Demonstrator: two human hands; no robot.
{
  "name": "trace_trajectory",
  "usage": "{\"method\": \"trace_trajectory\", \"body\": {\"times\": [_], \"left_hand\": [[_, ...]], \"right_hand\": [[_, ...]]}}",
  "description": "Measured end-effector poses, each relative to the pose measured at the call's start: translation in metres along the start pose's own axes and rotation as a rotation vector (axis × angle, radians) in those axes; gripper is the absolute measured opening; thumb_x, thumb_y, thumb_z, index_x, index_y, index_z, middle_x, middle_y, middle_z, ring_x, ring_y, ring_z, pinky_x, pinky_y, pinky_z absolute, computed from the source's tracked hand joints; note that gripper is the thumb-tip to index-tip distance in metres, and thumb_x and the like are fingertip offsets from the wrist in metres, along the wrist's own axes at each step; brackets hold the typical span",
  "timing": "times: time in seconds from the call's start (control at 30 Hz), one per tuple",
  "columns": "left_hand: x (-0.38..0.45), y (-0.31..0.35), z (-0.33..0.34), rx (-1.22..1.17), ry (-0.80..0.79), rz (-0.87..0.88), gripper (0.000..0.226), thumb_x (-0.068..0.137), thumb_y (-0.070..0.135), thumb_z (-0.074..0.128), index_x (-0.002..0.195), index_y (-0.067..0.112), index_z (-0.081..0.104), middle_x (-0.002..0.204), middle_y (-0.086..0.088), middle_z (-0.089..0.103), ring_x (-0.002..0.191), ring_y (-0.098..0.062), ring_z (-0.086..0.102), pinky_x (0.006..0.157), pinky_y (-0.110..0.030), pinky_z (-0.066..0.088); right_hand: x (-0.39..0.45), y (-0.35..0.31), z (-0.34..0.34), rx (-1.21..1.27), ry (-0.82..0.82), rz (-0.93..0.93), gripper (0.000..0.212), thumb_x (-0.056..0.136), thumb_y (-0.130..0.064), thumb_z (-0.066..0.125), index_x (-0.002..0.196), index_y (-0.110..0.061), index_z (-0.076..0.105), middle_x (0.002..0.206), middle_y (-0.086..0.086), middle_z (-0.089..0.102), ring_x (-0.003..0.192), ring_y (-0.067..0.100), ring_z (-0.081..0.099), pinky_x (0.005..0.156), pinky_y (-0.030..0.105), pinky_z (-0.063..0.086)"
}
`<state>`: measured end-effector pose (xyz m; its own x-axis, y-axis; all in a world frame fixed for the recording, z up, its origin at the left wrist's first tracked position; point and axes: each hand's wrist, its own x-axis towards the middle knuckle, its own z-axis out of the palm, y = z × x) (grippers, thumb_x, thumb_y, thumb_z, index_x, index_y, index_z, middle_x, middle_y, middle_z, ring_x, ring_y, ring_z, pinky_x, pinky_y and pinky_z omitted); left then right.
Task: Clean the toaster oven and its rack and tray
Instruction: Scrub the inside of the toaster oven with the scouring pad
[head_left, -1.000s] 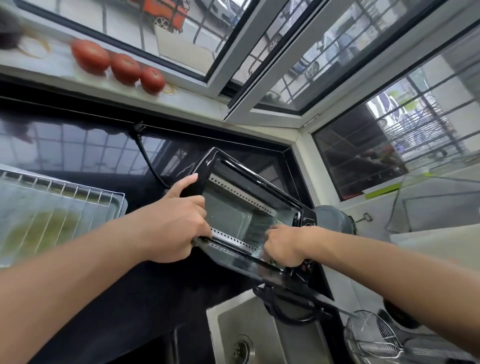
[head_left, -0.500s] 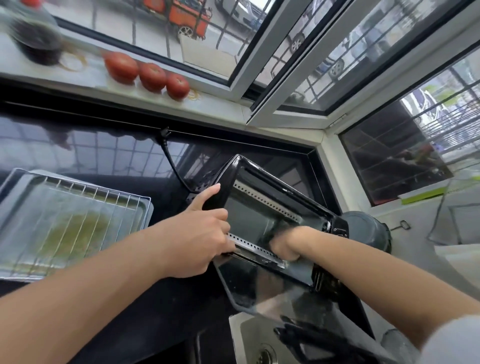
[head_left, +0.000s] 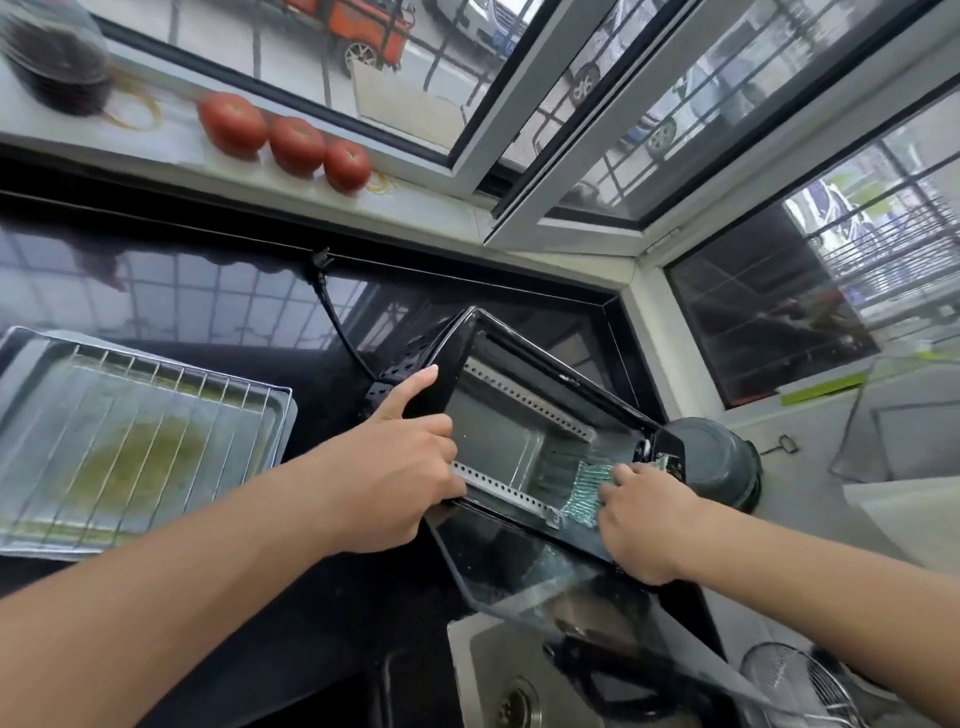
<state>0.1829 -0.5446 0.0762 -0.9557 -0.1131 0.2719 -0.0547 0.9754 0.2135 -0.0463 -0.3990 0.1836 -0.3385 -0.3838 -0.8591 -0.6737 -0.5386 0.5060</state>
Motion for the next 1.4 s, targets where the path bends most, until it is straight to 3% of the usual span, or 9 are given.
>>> {"method": "trace_trajectory", "body": {"times": [0.27, 0.37, 0.47, 0.6, 0.73, 0.87, 0.97, 1.2, 1.4], "left_hand": [[-0.004, 0.006, -0.001, -0.014, -0.019, 0.003, 0.017, 0.083, 0.021, 0.064, 0.079, 0.037, 0.067, 0.064, 0.016, 0.038, 0.082, -0.004, 0.040, 0.125, -0.058, -0.008], [-0.004, 0.007, -0.004, -0.037, -0.013, -0.020, 0.016, 0.084, 0.020, 0.064, 0.077, 0.034, 0.066, 0.063, 0.015, 0.036, 0.080, -0.005, 0.031, 0.126, -0.058, -0.005], [-0.002, 0.007, -0.008, -0.046, -0.033, -0.033, 0.019, 0.082, 0.015, 0.058, 0.079, 0.033, 0.066, 0.066, 0.014, 0.038, 0.082, -0.006, 0.032, 0.124, -0.056, -0.012], [-0.002, 0.006, -0.008, -0.045, -0.033, -0.045, 0.019, 0.082, 0.018, 0.059, 0.082, 0.035, 0.068, 0.067, 0.015, 0.041, 0.084, -0.003, 0.039, 0.124, -0.055, -0.013], [-0.001, 0.005, -0.006, -0.048, -0.029, -0.043, 0.019, 0.079, 0.019, 0.063, 0.078, 0.037, 0.067, 0.064, 0.016, 0.039, 0.081, -0.002, 0.039, 0.125, -0.056, -0.007], [-0.001, 0.008, -0.007, -0.046, -0.058, -0.044, 0.022, 0.079, 0.018, 0.060, 0.083, 0.038, 0.069, 0.065, 0.016, 0.040, 0.083, -0.003, 0.041, 0.125, -0.057, -0.006], [0.002, 0.006, -0.003, -0.034, -0.012, -0.040, 0.020, 0.079, 0.019, 0.062, 0.084, 0.038, 0.069, 0.065, 0.016, 0.040, 0.084, -0.004, 0.043, 0.125, -0.057, -0.006], [0.009, -0.002, 0.000, -0.042, 0.004, -0.040, 0.012, 0.080, 0.028, 0.069, 0.076, 0.038, 0.066, 0.061, 0.016, 0.036, 0.080, -0.002, 0.040, 0.125, -0.058, 0.001], [0.014, -0.005, -0.001, 0.013, -0.016, -0.046, 0.020, 0.075, 0.022, 0.068, 0.078, 0.042, 0.068, 0.060, 0.016, 0.038, 0.079, -0.002, 0.045, 0.125, -0.056, -0.004]], "right_hand": [[0.107, -0.004, -0.016, 0.237, -0.115, -0.025, 0.035, 0.090, -0.004, 0.061, 0.124, -0.001, 0.062, 0.128, 0.014, 0.062, 0.113, 0.034, 0.061, 0.093, 0.043, 0.054], [0.136, 0.003, -0.020, 0.244, -0.089, 0.003, 0.047, 0.087, -0.006, 0.065, 0.133, 0.000, 0.055, 0.141, 0.016, 0.054, 0.126, 0.034, 0.056, 0.099, 0.041, 0.051], [0.139, 0.006, -0.012, 0.262, -0.034, 0.077, 0.048, 0.089, -0.010, 0.062, 0.136, -0.007, 0.056, 0.142, 0.012, 0.054, 0.126, 0.035, 0.055, 0.097, 0.046, 0.052], [0.114, -0.007, -0.004, 0.145, -0.031, 0.090, 0.028, 0.094, -0.007, 0.048, 0.114, -0.007, 0.068, 0.119, 0.013, 0.068, 0.104, 0.035, 0.065, 0.083, 0.041, 0.054], [0.087, -0.013, -0.001, 0.100, 0.020, 0.167, 0.033, 0.097, -0.005, 0.045, 0.123, -0.009, 0.065, 0.127, 0.010, 0.063, 0.114, 0.032, 0.061, 0.072, 0.034, 0.043], [0.110, -0.014, -0.011, 0.219, -0.072, 0.167, 0.033, 0.093, -0.018, 0.060, 0.126, -0.013, 0.065, 0.136, 0.011, 0.059, 0.123, 0.035, 0.056, 0.095, 0.042, 0.050], [0.127, -0.008, -0.030, 0.272, -0.060, 0.188, 0.055, 0.092, -0.019, 0.062, 0.145, -0.012, 0.046, 0.155, 0.013, 0.038, 0.141, 0.036, 0.037, 0.109, 0.048, 0.037], [0.090, 0.000, -0.023, 0.173, -0.058, 0.110, 0.029, 0.092, -0.015, 0.061, 0.119, -0.010, 0.067, 0.128, 0.011, 0.064, 0.114, 0.033, 0.062, 0.091, 0.037, 0.053], [0.044, 0.010, -0.010, -0.008, -0.056, 0.365, 0.050, 0.102, -0.032, 0.041, 0.147, -0.009, 0.042, 0.151, 0.019, 0.039, 0.138, 0.040, 0.033, 0.108, 0.047, 0.030]]}}
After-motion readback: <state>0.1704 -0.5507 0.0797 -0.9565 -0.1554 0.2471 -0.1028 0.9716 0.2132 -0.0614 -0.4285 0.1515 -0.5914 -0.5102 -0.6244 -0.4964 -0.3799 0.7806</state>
